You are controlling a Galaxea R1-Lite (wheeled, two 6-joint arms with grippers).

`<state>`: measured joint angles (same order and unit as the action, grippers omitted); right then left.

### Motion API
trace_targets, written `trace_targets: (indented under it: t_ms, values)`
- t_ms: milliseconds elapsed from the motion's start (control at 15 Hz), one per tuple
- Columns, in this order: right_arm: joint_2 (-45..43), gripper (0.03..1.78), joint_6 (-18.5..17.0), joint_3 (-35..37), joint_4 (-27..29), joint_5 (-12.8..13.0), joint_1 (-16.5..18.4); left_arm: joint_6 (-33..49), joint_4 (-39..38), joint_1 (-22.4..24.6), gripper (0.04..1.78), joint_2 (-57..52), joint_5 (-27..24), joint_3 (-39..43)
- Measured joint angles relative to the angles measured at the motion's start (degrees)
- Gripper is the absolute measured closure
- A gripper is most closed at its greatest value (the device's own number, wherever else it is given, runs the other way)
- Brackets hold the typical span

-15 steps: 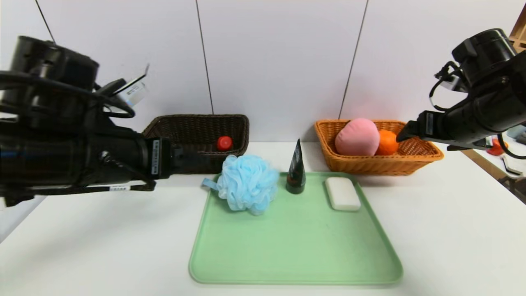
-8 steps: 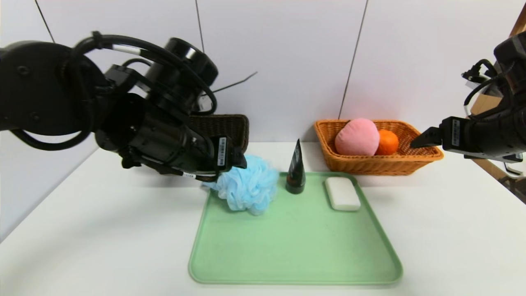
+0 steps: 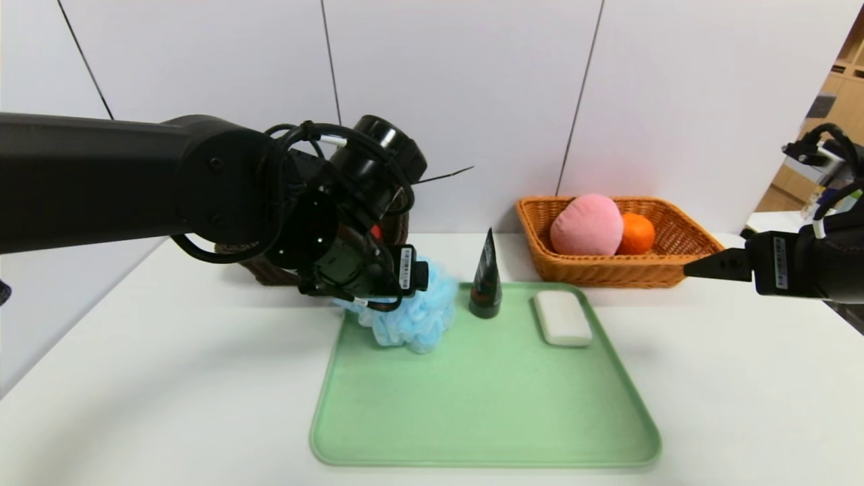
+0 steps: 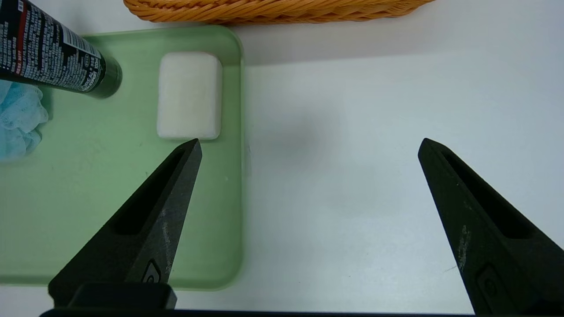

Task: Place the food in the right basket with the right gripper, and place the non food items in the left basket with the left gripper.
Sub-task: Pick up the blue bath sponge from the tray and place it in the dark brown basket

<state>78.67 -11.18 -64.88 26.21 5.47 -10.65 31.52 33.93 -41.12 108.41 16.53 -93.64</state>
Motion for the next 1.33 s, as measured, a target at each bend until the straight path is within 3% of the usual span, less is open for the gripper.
trace_targets:
  t_ms: [1133,1200,1333]
  values:
    - [-4.2,0.11,0.2,5.4,-0.4,-1.3,-1.9,1.0,-10.3,1.6,0.13,14.5,0.3,-1.6]
    - [-4.3,0.11,0.2,5.7,-0.4,-1.3,-2.2,1.0,-10.3,1.6,0.16,14.9,0.3,-1.6]
    - [-4.4,0.11,0.2,5.9,-0.4,-1.3,-2.7,1.0,-10.3,1.6,0.49,15.3,0.1,-1.5]
